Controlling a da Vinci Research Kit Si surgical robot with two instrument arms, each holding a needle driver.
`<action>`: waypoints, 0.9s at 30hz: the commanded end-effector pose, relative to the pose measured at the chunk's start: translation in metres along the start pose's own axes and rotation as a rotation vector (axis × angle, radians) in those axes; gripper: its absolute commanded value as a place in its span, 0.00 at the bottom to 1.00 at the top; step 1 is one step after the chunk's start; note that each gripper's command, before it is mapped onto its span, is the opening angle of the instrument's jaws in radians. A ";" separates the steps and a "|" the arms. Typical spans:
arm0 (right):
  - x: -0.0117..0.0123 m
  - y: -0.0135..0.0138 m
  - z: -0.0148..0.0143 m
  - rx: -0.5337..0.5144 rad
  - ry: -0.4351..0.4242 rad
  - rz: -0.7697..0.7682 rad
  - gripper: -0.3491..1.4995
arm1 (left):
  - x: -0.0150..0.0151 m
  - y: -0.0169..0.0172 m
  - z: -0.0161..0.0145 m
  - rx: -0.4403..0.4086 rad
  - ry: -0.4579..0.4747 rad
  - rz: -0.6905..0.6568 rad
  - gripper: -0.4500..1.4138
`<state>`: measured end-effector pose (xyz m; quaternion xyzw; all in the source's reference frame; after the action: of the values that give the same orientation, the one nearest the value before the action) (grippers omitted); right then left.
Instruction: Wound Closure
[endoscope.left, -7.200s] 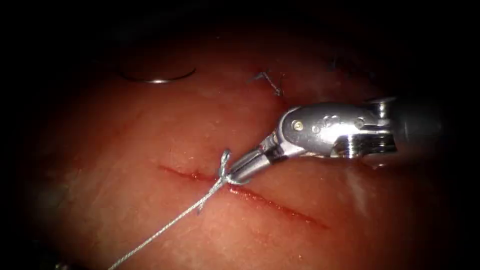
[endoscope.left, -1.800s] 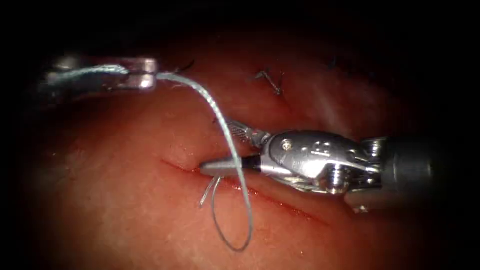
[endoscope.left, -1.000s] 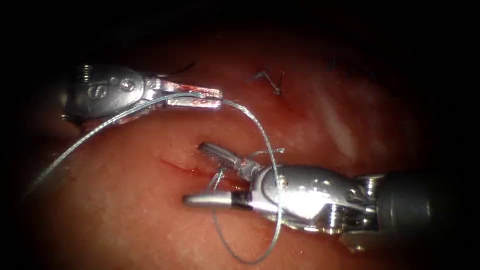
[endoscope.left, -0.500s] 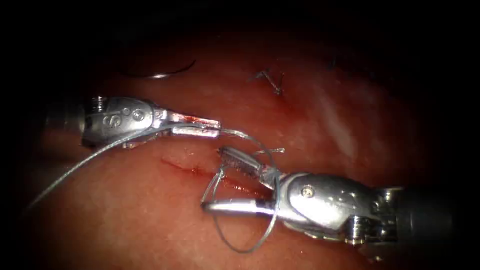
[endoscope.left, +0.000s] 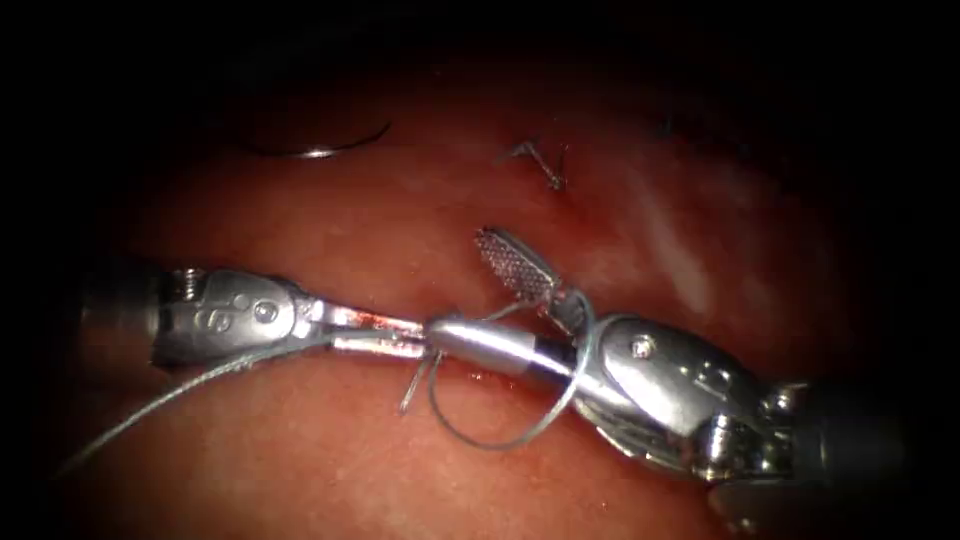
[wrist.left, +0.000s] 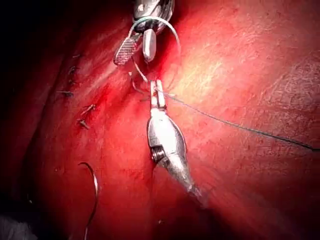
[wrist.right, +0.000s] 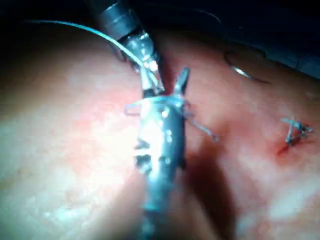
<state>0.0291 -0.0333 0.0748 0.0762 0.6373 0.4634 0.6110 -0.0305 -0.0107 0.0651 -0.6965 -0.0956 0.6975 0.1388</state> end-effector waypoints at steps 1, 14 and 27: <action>-0.0007 -0.0003 0.0005 -0.007 0.001 0.003 0.70 | -0.0006 -0.0002 0.0005 -0.005 0.002 0.003 0.00; -0.0050 0.0014 -0.0023 -0.291 -0.117 0.053 0.57 | 0.0034 0.0033 0.0009 -0.043 0.014 -0.002 0.00; -0.0083 0.0038 -0.0032 -0.301 -0.181 0.234 0.48 | 0.0032 0.0010 0.0033 -0.047 0.013 0.001 0.00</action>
<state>0.0257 -0.0381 0.0825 0.1053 0.4871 0.6167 0.6093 -0.0333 -0.0103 0.0612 -0.7032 -0.1113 0.6914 0.1227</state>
